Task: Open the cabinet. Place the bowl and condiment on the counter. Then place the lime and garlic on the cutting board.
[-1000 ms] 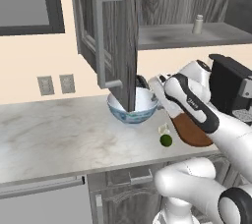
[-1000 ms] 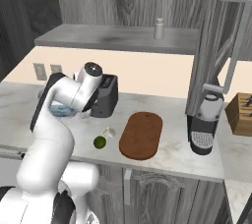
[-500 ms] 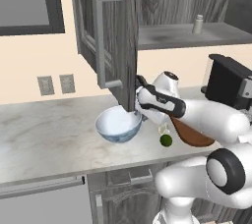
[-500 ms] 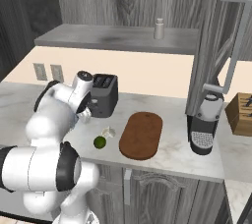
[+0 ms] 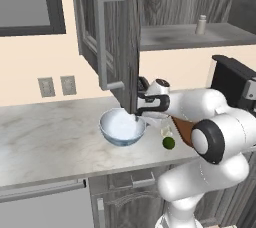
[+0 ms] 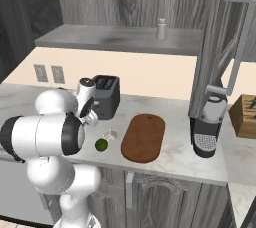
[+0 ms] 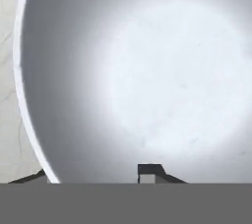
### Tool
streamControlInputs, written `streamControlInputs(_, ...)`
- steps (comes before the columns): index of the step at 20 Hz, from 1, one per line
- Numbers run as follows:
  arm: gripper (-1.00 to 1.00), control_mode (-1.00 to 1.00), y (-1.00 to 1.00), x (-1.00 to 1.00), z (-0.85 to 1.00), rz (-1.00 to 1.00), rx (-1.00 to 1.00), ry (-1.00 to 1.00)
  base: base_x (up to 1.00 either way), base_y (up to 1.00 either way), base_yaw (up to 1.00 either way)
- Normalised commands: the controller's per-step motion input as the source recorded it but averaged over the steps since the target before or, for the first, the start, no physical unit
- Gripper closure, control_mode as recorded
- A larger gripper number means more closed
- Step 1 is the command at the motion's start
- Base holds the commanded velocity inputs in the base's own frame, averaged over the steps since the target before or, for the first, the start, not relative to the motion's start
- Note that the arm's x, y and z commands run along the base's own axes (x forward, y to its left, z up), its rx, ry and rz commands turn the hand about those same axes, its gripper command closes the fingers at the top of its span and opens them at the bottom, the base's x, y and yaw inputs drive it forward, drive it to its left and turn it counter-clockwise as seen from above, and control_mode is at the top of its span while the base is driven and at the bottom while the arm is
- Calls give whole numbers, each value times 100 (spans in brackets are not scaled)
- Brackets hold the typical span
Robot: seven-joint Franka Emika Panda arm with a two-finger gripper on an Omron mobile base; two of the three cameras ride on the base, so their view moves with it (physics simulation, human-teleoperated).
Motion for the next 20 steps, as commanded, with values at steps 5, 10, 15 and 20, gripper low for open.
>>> streamControlInputs(5,100,-100,6,-20,-6,0,1,-1,0,0,0)
streamControlInputs(10,-100,-100,-4,-51,47,0,1,-3,0,0,0)
streamControlInputs(15,-100,-100,-40,-57,83,1,0,-13,0,0,0)
streamControlInputs(20,-100,-100,-58,-68,84,8,-1,-18,0,0,0)
